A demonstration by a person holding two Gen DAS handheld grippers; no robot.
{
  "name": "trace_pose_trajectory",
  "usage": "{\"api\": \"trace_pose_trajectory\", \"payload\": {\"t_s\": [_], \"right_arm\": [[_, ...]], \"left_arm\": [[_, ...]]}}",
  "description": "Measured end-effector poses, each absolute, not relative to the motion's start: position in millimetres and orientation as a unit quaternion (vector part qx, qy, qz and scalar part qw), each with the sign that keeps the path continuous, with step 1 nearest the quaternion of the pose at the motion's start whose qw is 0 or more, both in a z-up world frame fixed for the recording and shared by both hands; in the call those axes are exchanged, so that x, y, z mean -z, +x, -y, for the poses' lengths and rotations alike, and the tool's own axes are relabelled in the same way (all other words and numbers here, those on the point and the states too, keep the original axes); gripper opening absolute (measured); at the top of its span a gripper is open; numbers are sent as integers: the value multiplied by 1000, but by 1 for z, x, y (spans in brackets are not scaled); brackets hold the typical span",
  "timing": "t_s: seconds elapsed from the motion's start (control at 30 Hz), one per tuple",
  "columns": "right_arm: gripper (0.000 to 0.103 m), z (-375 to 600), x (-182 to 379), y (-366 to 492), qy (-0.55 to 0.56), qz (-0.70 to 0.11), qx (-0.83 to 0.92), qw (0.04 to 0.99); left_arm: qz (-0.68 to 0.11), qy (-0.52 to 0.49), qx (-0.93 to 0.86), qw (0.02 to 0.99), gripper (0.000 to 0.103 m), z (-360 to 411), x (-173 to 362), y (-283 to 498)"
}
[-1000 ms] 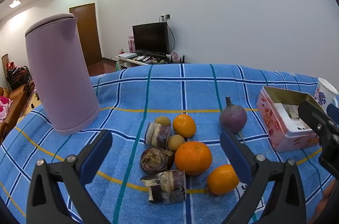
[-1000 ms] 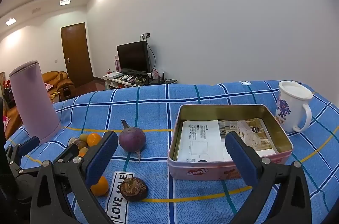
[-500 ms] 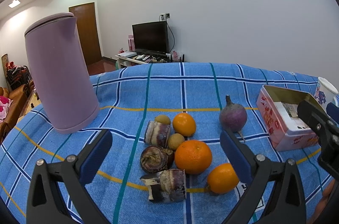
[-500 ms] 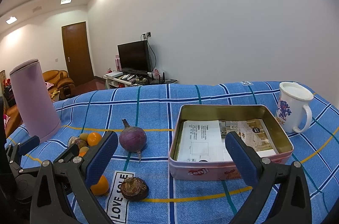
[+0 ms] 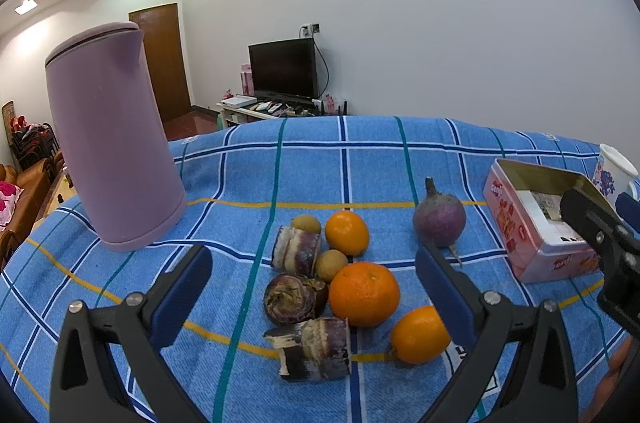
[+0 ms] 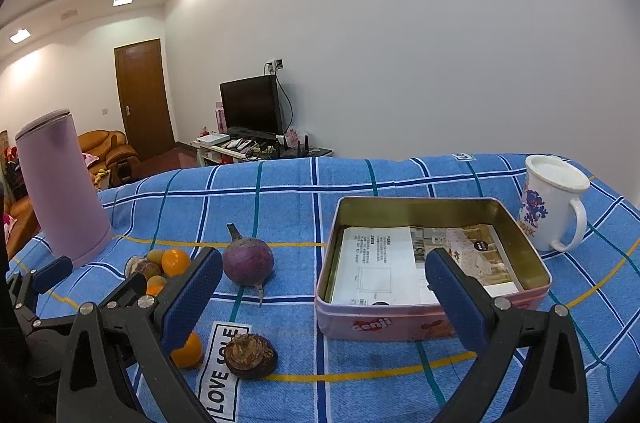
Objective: Organize fruits
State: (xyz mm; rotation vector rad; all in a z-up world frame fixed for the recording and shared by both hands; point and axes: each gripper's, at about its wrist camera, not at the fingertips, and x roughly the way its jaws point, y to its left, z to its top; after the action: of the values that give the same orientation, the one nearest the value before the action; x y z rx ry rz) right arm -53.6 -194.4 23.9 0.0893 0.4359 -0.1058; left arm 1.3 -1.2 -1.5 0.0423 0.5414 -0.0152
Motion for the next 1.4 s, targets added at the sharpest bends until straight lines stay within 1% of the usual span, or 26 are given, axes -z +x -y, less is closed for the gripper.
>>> {"api": "trace_pose_trajectory", "payload": {"t_s": [1.4], "right_arm": [[102,191,-19,-47,32,-235,53,970]], "left_arm": [[-279,22,9,960,103,2,4,3]]}}
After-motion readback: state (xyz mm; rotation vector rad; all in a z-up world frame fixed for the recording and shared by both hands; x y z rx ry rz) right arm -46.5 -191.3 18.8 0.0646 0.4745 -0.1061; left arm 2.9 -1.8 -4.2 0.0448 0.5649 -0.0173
